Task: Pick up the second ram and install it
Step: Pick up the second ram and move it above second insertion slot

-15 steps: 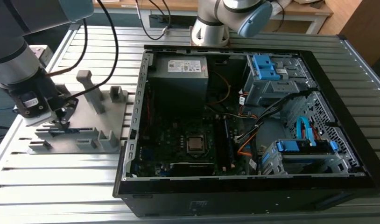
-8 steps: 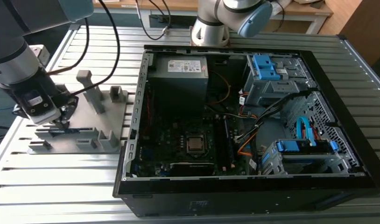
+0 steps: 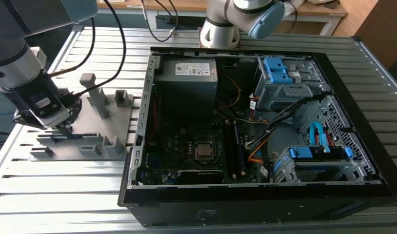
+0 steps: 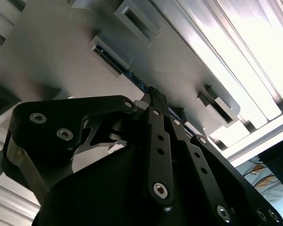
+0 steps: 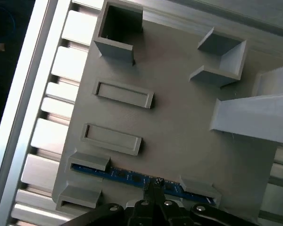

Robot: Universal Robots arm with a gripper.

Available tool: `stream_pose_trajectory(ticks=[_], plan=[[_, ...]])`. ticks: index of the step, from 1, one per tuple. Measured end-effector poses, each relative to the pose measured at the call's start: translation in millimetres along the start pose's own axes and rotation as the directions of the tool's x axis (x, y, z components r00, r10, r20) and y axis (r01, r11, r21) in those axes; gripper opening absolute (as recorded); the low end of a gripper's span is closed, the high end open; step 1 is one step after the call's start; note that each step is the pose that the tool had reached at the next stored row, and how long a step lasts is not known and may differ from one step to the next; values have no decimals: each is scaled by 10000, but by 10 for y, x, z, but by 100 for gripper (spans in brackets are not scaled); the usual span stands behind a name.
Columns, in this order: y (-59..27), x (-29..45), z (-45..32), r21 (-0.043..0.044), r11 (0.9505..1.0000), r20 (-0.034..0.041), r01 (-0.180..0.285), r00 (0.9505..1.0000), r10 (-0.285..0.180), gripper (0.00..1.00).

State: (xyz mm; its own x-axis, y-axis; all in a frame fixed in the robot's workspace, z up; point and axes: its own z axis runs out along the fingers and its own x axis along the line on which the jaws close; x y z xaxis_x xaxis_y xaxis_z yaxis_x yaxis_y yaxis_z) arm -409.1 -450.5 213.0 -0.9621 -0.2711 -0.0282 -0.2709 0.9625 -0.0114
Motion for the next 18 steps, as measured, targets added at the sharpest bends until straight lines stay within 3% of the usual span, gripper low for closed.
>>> stream_pose_trajectory(ticks=[4,9,18], plan=[[0,0,0,-17,9982,8,608,9982,-608,10],[0,0,0,-35,9918,18,1281,9918,-1281,10],[0,0,1,-67,9689,37,2475,9689,-2475,10]])
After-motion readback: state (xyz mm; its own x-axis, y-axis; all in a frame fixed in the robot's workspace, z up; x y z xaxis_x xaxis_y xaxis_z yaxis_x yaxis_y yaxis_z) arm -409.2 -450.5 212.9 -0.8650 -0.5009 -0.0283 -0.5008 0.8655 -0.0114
